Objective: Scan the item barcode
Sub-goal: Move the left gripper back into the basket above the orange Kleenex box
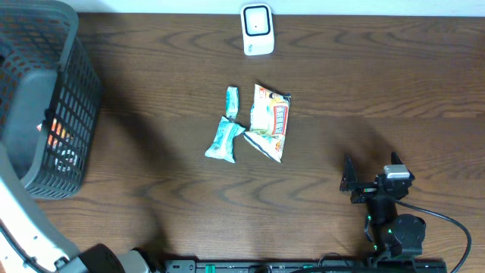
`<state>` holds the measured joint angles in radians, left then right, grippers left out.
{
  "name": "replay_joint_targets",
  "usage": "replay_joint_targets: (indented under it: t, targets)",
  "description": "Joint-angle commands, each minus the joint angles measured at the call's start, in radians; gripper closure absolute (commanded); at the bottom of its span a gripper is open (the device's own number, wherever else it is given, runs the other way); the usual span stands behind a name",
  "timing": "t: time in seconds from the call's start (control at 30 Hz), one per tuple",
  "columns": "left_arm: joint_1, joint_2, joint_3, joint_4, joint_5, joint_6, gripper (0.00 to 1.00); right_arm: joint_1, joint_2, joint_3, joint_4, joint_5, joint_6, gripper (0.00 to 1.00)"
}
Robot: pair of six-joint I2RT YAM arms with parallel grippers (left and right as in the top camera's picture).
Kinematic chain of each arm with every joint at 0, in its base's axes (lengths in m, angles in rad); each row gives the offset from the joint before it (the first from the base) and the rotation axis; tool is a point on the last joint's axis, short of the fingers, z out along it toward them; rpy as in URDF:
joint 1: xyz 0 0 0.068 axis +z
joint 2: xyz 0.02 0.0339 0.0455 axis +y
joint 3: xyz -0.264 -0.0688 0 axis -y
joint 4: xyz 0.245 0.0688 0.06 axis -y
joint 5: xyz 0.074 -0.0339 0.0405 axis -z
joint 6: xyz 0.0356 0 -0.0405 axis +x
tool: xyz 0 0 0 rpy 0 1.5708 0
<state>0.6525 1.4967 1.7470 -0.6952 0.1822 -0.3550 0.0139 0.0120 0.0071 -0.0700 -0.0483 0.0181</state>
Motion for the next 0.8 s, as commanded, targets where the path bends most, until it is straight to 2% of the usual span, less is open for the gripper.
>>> replay_joint_targets:
  t: [0.0, 0.3, 0.53, 0.77]
  targets:
    - [0.046, 0.049, -0.023, -0.022, -0.019, 0.006, 0.02, -0.008, -0.006, -0.001, -0.005, 0.004, 0.011, 0.01]
    - [0.069, 0.212, -0.028, -0.138, -0.018, 0.090, 0.02, -0.008, -0.006, -0.001, -0.005, 0.004, 0.011, 0.01]
    - [0.069, 0.294, -0.028, -0.157, -0.019, 0.144, 0.00, -0.008, -0.006, -0.001, -0.005, 0.004, 0.011, 0.01]
    - [0.069, 0.310, -0.029, -0.156, -0.020, 0.145, 0.01, -0.008, -0.006, -0.001, -0.005, 0.004, 0.011, 0.01]
